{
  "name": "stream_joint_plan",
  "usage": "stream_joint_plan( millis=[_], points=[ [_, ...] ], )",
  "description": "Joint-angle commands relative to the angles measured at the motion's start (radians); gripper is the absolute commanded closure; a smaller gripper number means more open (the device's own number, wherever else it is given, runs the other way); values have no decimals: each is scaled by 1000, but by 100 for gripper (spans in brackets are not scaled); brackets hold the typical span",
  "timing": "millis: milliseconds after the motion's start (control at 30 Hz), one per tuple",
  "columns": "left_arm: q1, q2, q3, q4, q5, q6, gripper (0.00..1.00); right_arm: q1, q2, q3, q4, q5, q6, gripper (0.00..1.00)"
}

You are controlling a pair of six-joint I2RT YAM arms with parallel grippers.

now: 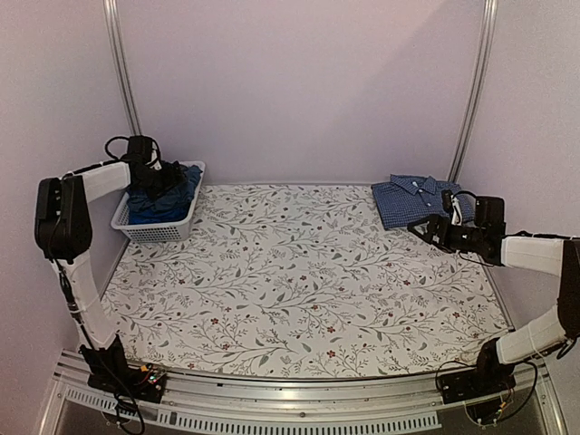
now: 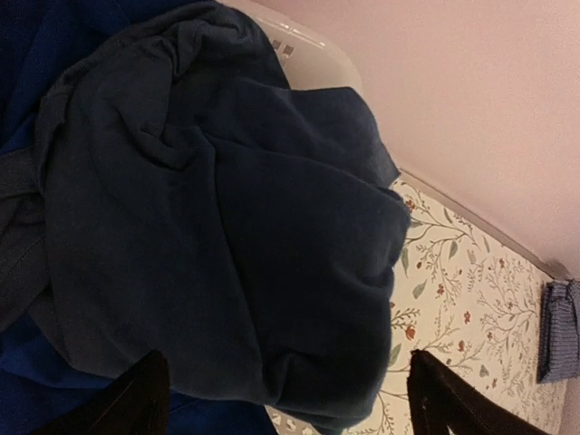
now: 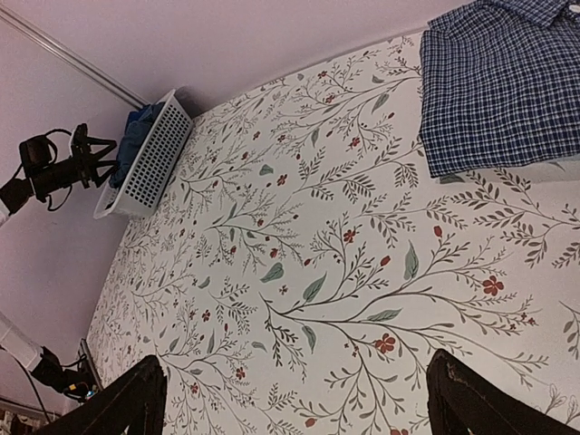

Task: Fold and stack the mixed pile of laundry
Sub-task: Pick up the crumpled T-shirt from the bin.

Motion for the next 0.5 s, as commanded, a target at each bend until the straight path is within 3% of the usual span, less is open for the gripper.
stream_joint_plan(
  millis=[0,200,267,367,467],
  points=[
    [22,110,62,47,77,1,11,0,25,29,36,-36,-22,1],
    [31,228,151,65,125,15,32,0,46,28,41,-45,-21,1],
    [40,225,151,80,132,16,48,1,46,26,42,-46,-20,1],
    [51,200,156,88,127,29,80,0,46,25,45,-48,-17,1],
    [61,170,179,70,125,51,100,1,46,26,51,-59,-8,1]
  ],
)
